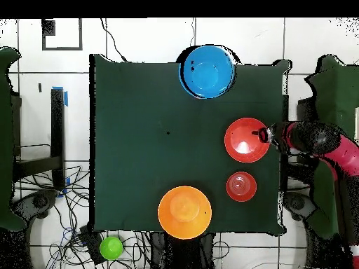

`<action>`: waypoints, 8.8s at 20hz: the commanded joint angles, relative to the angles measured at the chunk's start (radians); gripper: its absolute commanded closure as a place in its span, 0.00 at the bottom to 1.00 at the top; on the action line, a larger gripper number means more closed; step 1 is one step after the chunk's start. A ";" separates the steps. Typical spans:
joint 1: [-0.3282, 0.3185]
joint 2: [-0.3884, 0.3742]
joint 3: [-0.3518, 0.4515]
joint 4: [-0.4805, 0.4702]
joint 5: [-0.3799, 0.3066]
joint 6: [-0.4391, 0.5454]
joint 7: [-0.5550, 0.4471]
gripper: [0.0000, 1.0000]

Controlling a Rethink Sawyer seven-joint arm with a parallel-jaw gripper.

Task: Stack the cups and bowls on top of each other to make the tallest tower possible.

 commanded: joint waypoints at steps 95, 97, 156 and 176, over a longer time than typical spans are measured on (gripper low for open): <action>-0.052 -0.014 0.099 0.041 -0.137 0.053 -0.447 0.00; -0.053 -0.021 0.100 0.036 -0.131 0.069 -0.454 0.00; -0.042 0.249 0.039 -0.220 -0.134 0.021 -0.641 1.00; -0.061 0.037 0.053 -0.025 -0.004 0.218 -0.548 1.00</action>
